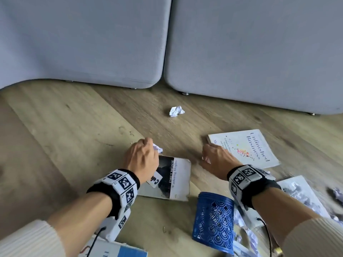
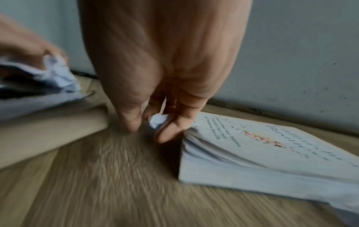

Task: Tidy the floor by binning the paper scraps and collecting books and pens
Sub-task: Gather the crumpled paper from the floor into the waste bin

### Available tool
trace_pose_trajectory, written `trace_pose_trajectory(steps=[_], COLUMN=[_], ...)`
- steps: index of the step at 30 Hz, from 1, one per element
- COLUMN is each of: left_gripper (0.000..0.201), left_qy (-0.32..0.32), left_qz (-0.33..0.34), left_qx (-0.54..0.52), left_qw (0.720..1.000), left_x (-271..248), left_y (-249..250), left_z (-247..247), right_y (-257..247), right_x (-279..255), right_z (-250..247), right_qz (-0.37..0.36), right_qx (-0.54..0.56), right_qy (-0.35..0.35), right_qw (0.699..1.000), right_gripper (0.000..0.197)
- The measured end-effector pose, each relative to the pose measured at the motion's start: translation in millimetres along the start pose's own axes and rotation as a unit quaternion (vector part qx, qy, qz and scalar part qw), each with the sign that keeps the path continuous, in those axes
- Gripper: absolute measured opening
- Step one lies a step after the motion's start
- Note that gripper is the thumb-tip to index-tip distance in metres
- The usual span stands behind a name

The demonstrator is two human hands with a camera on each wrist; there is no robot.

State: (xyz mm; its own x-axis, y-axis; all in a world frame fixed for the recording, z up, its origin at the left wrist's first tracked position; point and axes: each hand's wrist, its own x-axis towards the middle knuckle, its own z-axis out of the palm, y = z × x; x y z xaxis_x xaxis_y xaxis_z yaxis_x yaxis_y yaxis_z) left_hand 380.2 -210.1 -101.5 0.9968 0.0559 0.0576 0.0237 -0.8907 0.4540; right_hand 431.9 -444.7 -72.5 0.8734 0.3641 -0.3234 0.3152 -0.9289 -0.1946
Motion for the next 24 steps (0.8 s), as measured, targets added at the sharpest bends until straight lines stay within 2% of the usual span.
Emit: trace_pose_trajectory(steps=[2,5,8,10,13,15,19,22,24], left_gripper=[0.045,0.053,0.044,0.030,0.026,0.029,0.025,0.026,0.026], left_qy=[-0.064,-0.101,-0.074,-0.043,-0.009,-0.007,-0.016,-0.027,-0.041], left_qz=[0.020,0.061,0.085,0.091,0.099,0.093,0.091,0.091,0.090], left_qx=[0.001,0.064,0.097,0.096,0.084,0.076,0.086,0.096,0.096], left_qw=[0.998,0.991,0.989,0.990,0.991,0.993,0.992,0.991,0.990], left_x=[-3.5,-4.7,-4.9,-7.2,-7.6,-7.0,-6.2,-7.1,-6.7], left_y=[-10.3,-16.9,-17.9,-19.0,-20.1,-19.9,-17.4,-17.0,-17.4], left_z=[-0.5,1.8,5.1,7.3,11.3,12.5,11.1,9.6,9.1], right_y=[-3.8,-9.5,-19.2,-30.2,-46.2,-51.7,-51.1,-49.8,-46.1], right_x=[17.2,56.6,94.5,111.8,128.9,136.7,143.3,132.8,118.3], right_z=[-9.9,-25.4,-31.1,-28.0,-17.8,-10.5,-6.6,-16.1,-25.7], right_qz=[0.017,0.017,0.029,0.040,-0.002,-0.044,-0.073,-0.104,-0.090], right_qx=[0.012,-0.005,0.004,0.007,-0.012,-0.047,-0.115,-0.119,-0.113], right_qy=[0.028,0.073,0.096,0.095,0.104,0.107,0.092,0.094,0.086], right_qw=[0.999,0.997,0.995,0.995,0.994,0.992,0.986,0.983,0.986], right_gripper=[0.019,0.023,0.027,0.038,0.063,0.069,0.046,0.024,0.020])
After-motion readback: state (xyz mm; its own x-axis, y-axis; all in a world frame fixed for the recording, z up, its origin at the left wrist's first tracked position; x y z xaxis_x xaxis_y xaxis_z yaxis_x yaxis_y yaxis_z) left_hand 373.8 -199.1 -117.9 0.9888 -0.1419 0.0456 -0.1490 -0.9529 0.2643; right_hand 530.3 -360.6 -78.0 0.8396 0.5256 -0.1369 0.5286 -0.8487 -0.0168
